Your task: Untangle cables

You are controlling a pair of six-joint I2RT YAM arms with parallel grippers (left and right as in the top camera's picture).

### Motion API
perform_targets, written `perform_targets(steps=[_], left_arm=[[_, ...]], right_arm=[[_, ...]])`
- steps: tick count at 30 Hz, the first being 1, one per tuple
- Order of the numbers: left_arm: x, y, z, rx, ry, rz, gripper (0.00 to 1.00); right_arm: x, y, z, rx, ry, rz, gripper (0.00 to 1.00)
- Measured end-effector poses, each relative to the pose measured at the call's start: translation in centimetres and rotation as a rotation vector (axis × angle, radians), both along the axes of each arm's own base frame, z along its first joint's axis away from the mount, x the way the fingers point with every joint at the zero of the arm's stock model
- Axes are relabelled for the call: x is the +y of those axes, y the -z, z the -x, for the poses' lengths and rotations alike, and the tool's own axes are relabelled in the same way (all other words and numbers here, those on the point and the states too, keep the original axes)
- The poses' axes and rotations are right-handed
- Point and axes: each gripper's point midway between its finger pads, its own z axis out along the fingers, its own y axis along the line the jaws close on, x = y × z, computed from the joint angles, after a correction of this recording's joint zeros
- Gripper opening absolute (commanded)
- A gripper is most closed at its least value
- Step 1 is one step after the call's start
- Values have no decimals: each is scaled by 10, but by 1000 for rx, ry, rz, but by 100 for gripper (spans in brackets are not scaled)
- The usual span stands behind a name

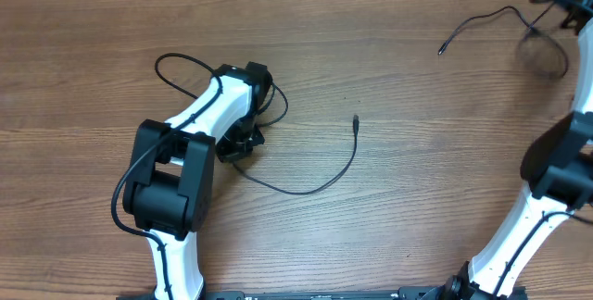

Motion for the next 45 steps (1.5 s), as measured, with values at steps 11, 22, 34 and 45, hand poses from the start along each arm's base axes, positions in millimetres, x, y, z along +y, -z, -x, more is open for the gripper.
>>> perform_targets(steps=[11, 22, 34, 45], left_arm=[[-27, 6, -8, -41, 28, 84, 22], [-32, 7, -10, -51, 21, 109, 15], [-47, -25, -26, -185, 96, 144, 5], [-52, -176, -31, -614, 218, 217, 5]], right_arm=[[33, 71, 34, 222, 51, -250, 100], [140, -88, 108, 148, -102, -424, 100], [260, -185, 214, 125, -393, -399, 100], [311, -203, 337, 35, -535, -365, 100]])
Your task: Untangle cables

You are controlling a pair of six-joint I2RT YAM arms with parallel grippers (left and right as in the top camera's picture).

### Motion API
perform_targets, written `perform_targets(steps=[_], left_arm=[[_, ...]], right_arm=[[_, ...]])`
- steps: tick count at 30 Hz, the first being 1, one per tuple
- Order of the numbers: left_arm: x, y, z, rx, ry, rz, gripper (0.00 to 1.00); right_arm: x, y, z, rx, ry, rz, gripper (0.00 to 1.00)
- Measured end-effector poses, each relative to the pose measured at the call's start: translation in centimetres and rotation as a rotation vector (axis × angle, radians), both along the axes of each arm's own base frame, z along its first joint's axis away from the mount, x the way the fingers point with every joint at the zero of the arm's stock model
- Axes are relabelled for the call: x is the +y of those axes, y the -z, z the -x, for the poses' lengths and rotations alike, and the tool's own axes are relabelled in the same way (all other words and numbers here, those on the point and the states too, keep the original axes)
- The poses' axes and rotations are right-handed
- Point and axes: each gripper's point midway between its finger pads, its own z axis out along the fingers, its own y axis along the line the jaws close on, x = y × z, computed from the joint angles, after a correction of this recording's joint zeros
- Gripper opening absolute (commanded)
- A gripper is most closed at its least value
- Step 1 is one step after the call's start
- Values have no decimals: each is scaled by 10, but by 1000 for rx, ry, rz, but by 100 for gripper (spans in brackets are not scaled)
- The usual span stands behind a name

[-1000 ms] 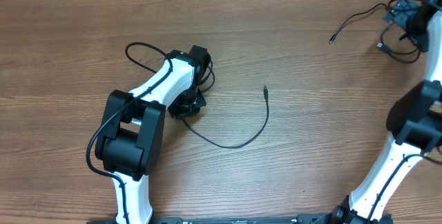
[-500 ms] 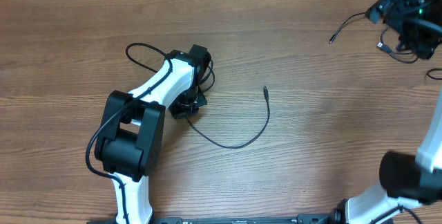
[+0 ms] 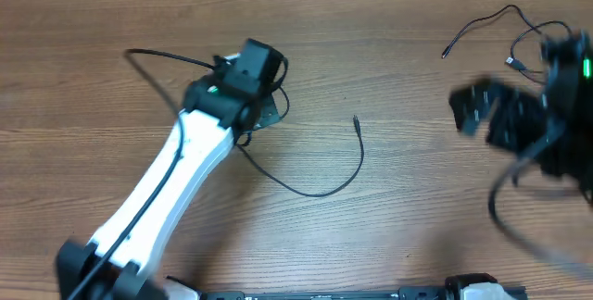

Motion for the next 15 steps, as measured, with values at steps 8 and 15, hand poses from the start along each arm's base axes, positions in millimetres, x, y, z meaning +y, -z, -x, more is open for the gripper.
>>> perform_targets(steps=[8, 15], left_arm=[[11, -46, 15, -116, 6, 27, 15], [20, -63, 26, -155, 21, 11, 27]], right_arm=[[0, 88, 35, -32, 17, -44, 100], [20, 176, 57, 56, -58, -144, 100]])
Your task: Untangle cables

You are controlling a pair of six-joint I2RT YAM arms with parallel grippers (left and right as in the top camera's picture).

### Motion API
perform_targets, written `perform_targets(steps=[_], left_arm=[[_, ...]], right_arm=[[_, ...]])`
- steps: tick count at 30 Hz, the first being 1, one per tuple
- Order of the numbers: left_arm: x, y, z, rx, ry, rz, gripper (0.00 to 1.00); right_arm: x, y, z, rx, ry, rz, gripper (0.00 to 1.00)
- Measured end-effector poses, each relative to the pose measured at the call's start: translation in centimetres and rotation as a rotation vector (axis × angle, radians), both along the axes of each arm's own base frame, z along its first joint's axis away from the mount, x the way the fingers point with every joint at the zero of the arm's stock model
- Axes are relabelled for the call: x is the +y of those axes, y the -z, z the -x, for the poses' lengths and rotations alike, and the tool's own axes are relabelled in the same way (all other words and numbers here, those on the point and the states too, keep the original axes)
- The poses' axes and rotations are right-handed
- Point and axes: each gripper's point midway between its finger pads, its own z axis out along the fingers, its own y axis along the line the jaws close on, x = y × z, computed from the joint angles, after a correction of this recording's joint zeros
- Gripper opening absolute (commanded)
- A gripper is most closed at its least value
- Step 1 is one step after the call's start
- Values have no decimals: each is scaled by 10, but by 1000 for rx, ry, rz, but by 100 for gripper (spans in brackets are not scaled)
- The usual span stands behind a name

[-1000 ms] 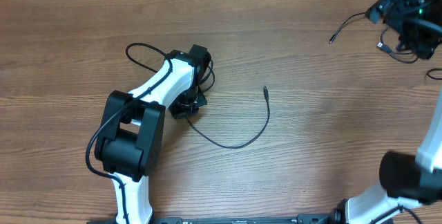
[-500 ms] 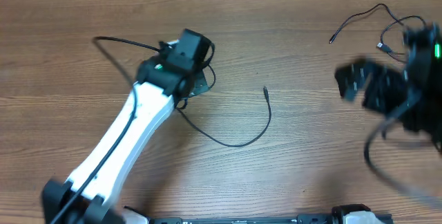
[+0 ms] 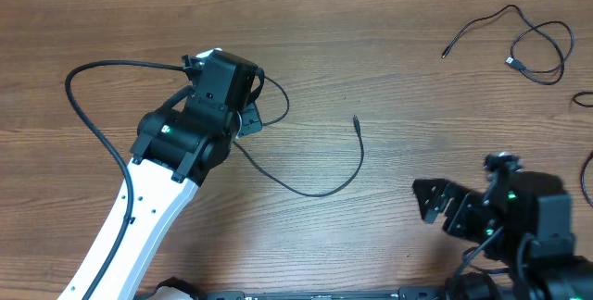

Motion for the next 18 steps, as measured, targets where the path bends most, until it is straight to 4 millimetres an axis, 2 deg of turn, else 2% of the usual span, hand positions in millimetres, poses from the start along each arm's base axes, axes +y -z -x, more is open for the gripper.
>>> perform_targets(steps=[3, 6, 10, 18], left_arm=[[2, 2, 4, 17, 2, -13, 28], [4, 4, 6, 30, 2, -20, 31], [4, 5, 7, 34, 5, -25, 40], [7, 7, 11, 52, 3, -36, 44]], right_arm=[[4, 24, 6, 70, -14, -12, 100], [5, 35, 10, 108, -19, -20, 100], [6, 39, 15, 133, -24, -25, 100], [6, 39, 15, 135, -25, -26, 100]])
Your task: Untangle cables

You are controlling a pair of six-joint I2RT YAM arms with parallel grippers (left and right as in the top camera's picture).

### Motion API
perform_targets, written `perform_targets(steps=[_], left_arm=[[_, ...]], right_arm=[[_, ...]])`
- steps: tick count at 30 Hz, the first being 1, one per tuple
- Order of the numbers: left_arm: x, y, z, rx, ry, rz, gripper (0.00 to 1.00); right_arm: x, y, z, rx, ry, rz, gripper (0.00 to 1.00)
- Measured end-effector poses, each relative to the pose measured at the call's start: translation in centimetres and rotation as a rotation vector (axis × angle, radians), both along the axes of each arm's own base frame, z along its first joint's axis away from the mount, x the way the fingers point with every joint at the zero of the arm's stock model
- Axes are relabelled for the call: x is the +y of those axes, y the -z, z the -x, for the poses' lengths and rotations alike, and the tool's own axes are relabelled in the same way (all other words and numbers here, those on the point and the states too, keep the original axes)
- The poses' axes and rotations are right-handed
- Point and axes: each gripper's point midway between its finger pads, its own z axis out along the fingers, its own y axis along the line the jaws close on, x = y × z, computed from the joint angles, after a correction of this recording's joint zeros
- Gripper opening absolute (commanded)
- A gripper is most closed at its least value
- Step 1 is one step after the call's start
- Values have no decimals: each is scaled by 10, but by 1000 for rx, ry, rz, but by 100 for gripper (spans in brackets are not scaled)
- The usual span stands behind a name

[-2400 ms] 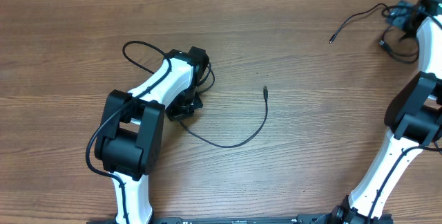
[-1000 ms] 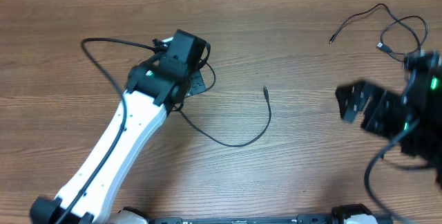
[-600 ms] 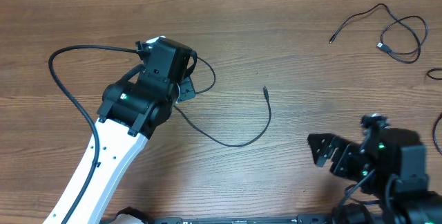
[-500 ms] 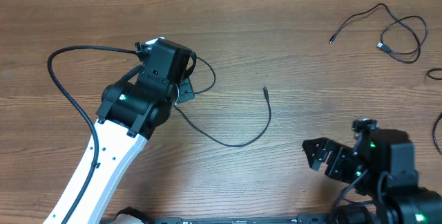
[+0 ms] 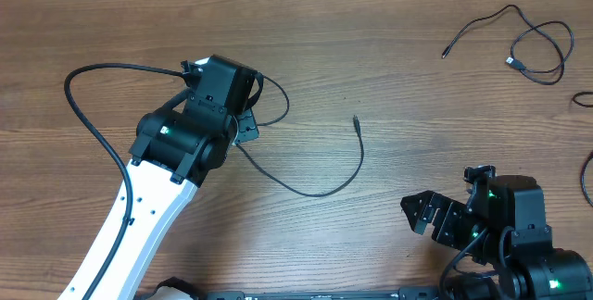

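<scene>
A long black cable (image 5: 315, 192) lies mid-table, its plug end (image 5: 356, 120) free. From there it curves down and left, then runs under my left gripper (image 5: 246, 126) into a small loop (image 5: 283, 106). The left gripper sits right on the cable, and its fingers are hidden beneath the wrist. A second black cable (image 5: 533, 36) lies loose and curled at the far right, apart from the first. My right gripper (image 5: 415, 217) hangs near the front right edge, fingers apart and holding nothing.
The left arm's own thick lead (image 5: 83, 106) arcs out over the table's left side. Short bits of another wire (image 5: 581, 101) show at the right edge. The wooden tabletop (image 5: 398, 78) lies between the two cables.
My right gripper has moved slightly down and to the left, nearer the front edge. The left gripper and both cables lie as before.
My right gripper was at the far right corner on the second cable while the left sat on the first. Then the right arm was lower with that cable lying loose, and the left arm had stretched out. The right arm now rests front right.
</scene>
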Motion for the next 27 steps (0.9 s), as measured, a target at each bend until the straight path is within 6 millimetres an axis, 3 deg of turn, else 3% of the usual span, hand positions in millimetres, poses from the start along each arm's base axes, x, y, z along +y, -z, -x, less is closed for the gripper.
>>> perform_targets(steps=[2, 3, 6, 15, 27], left_arm=[[1, 0, 0, 0, -1, -3, 48], [1, 0, 0, 1, -2, -5, 55], [4, 1, 2, 7, -1, -22, 98], [8, 2, 3, 17, 56, -88, 100], [6, 21, -3, 80, 88, -136, 99]], right_arm=[[0, 0, 0, 1, 0, 0, 100], [0, 0, 0, 0, 1, 0, 100], [0, 0, 0, 1, 0, 0, 100], [0, 0, 0, 0, 0, 0, 100], [0, 0, 0, -1, 0, 0, 100]])
